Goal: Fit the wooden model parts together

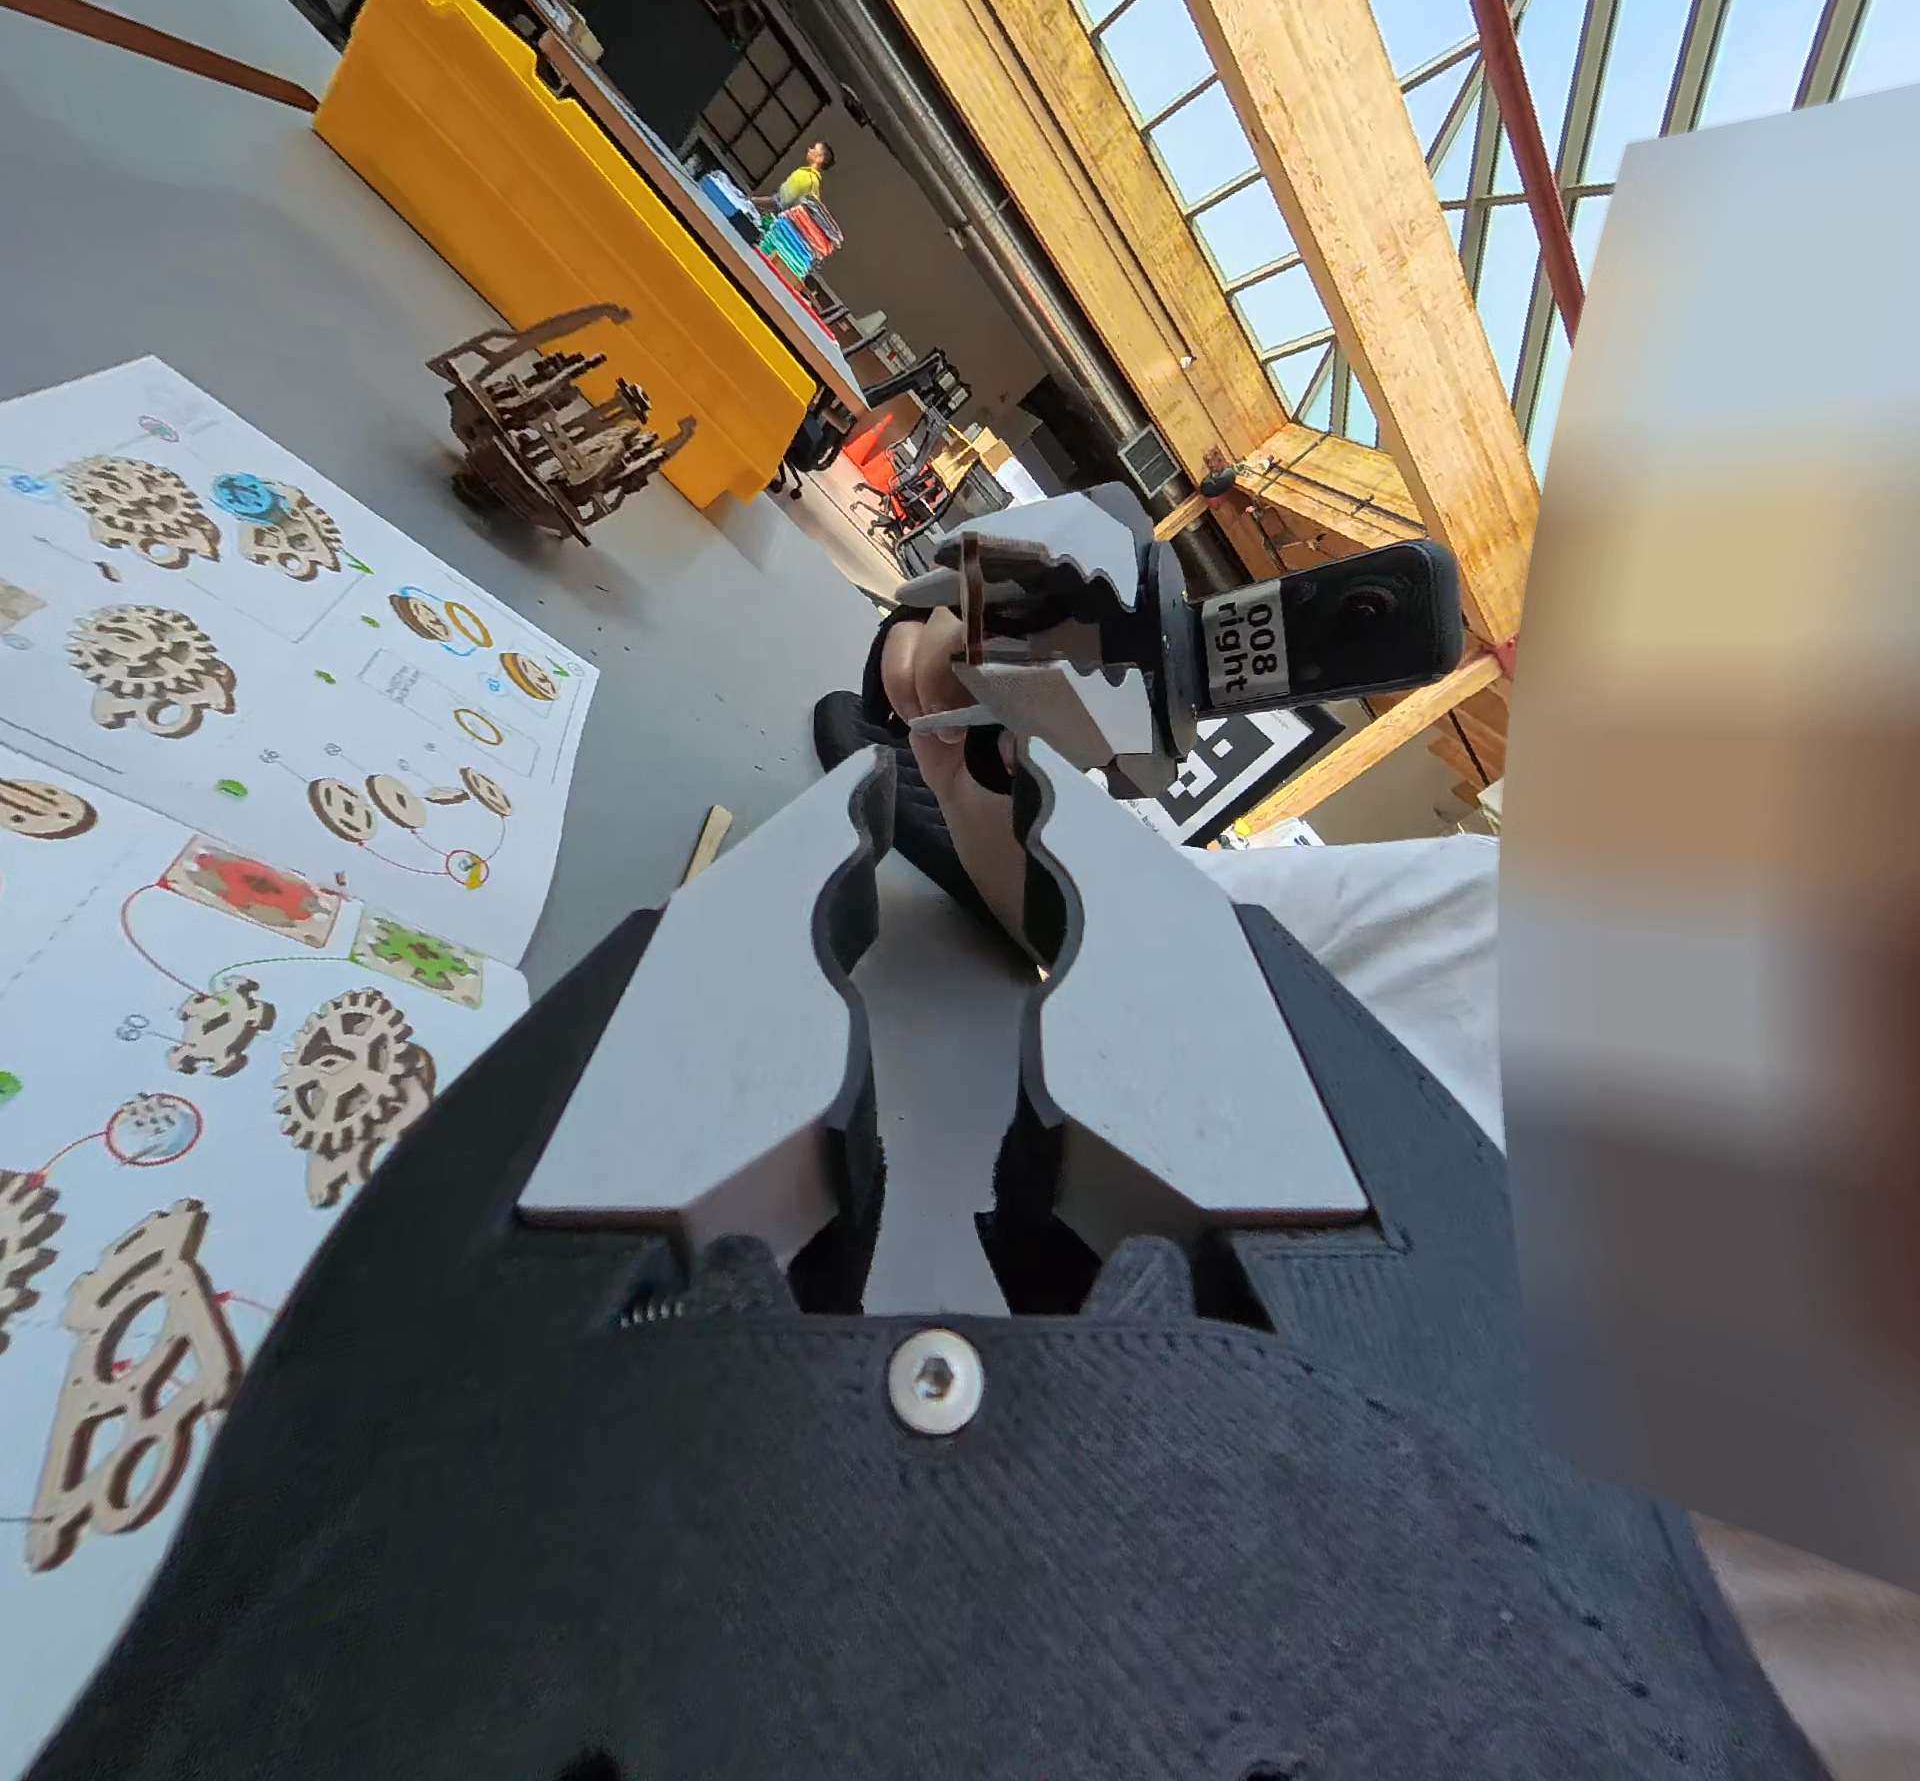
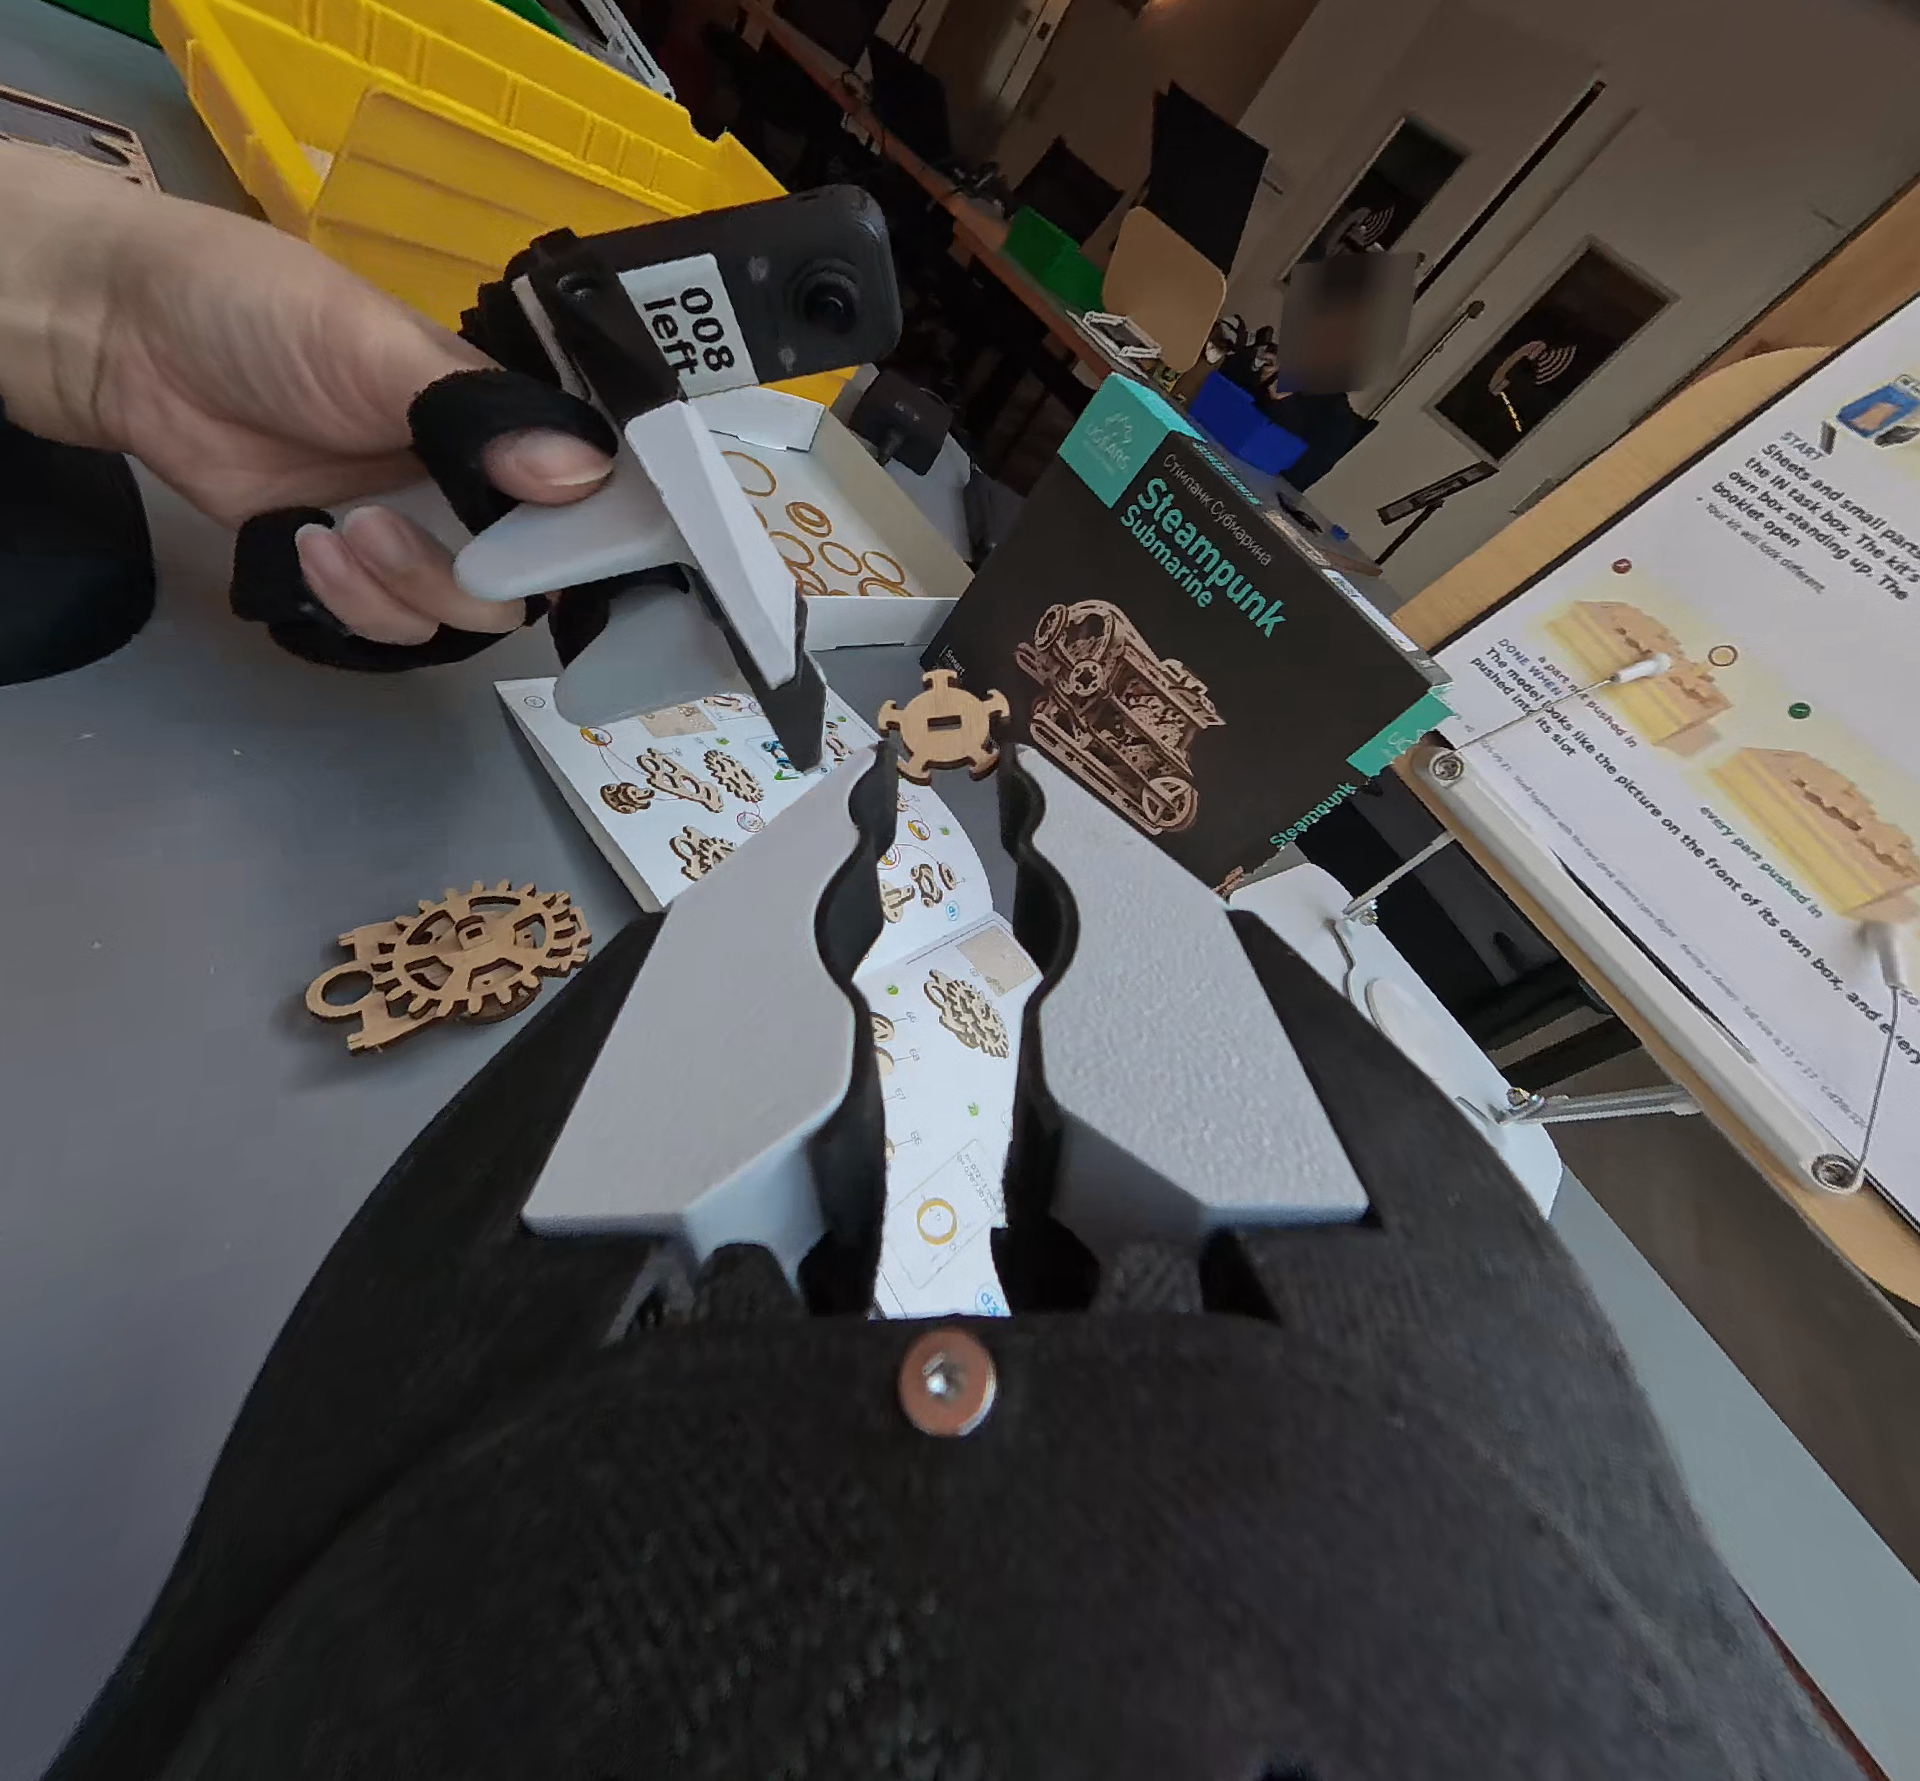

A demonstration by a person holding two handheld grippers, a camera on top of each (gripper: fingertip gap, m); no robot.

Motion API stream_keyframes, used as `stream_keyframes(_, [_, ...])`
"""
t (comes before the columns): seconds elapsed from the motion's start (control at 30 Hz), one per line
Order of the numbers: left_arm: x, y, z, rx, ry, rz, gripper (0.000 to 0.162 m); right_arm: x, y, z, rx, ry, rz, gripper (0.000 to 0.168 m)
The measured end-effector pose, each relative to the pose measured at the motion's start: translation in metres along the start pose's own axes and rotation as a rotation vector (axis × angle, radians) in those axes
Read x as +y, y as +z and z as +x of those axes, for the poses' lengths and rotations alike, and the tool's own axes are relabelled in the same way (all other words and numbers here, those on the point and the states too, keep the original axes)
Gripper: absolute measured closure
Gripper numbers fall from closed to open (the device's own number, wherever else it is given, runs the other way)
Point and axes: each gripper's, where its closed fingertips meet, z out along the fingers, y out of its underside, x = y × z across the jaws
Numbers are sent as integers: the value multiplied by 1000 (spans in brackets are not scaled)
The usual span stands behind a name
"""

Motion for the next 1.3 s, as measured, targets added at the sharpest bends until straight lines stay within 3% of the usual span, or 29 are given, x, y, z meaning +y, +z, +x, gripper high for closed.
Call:
stream_keyframes(0.13, [-5,11,13,100,-54,69,150,0,1,-3,7,-19,-4,150])
stream_keyframes(0.33, [-14,8,9,50,-15,127,158,-4,1,-3,17,-20,11,150])
stream_keyframes(0.6, [-9,8,4,2,13,89,162,-2,4,-7,-28,46,13,150])
stream_keyframes(0.67, [-3,5,2,-23,14,28,162,2,6,-14,-91,52,-4,149])
stream_keyframes(0.77, [12,-5,-7,-71,1,-98,162,17,1,-45,-358,57,-74,130])
stream_keyframes(0.93, [60,-15,-10,-85,-59,-396,162,32,-17,-67,-548,-40,-90,136])
stream_keyframes(1.13, [112,-13,-2,-61,-10,-704,162,28,-30,-107,-890,360,-164,145])
stream_keyframes(1.3, [127,-12,2,-61,66,-797,162,36,-29,-118,-944,451,-258,154])
